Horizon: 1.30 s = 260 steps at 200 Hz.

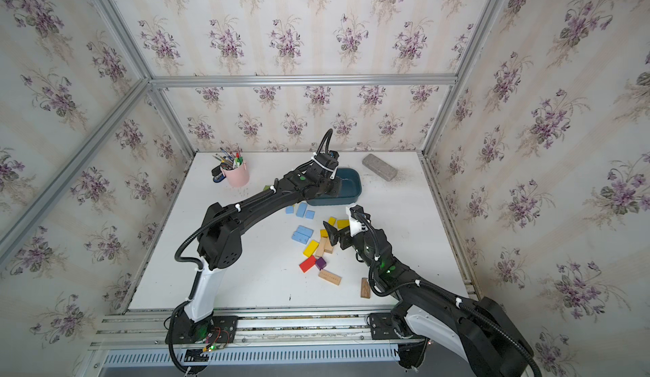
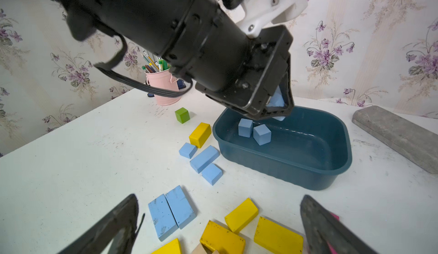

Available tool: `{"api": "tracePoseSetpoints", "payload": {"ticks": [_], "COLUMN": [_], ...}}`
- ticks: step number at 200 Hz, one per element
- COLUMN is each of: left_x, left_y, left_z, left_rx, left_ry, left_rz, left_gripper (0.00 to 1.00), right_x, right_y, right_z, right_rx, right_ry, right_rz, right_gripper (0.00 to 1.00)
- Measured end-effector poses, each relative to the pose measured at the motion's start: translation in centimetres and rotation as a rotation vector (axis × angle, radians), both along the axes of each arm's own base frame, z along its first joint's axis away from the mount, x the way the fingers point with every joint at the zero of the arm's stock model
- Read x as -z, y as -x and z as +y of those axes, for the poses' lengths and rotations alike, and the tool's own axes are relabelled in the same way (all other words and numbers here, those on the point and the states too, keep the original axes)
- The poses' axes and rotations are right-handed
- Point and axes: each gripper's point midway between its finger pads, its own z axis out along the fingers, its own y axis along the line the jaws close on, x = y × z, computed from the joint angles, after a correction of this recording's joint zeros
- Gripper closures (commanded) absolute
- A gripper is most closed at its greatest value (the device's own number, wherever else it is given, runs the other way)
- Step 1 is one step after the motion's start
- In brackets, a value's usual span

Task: Pick out the blue building blocks
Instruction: Place the building block in the storage box.

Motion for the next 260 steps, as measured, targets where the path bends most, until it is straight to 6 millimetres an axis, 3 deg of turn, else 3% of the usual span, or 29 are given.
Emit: {"api": "tracePoseSetpoints", "payload": {"ticks": [63, 137, 260], "left_x": [3.6, 7.3, 9.7], "left_y": [-2.8, -5.5, -7.8], "left_z": [-2.4, 0.3, 3.8], "left_rx": [0.015, -0.076, -0.157], "left_ry": [0.000, -0.022, -0.082], "left_rz": [0.024, 0.083, 0.099], "left_gripper": [0.87, 0.83, 0.75], "right_x": [0.1, 0.7, 1.4], "right_y": [-1.0, -2.1, -2.3], "right_z": [-2.8, -6.9, -6.5], "right_rx": [0.114, 0.287, 0.267], "right_ry": [-0.063, -0.101, -0.106], "right_rz": [0.028, 0.059, 0.093], "right_gripper": [0.00, 0.00, 0.00]}}
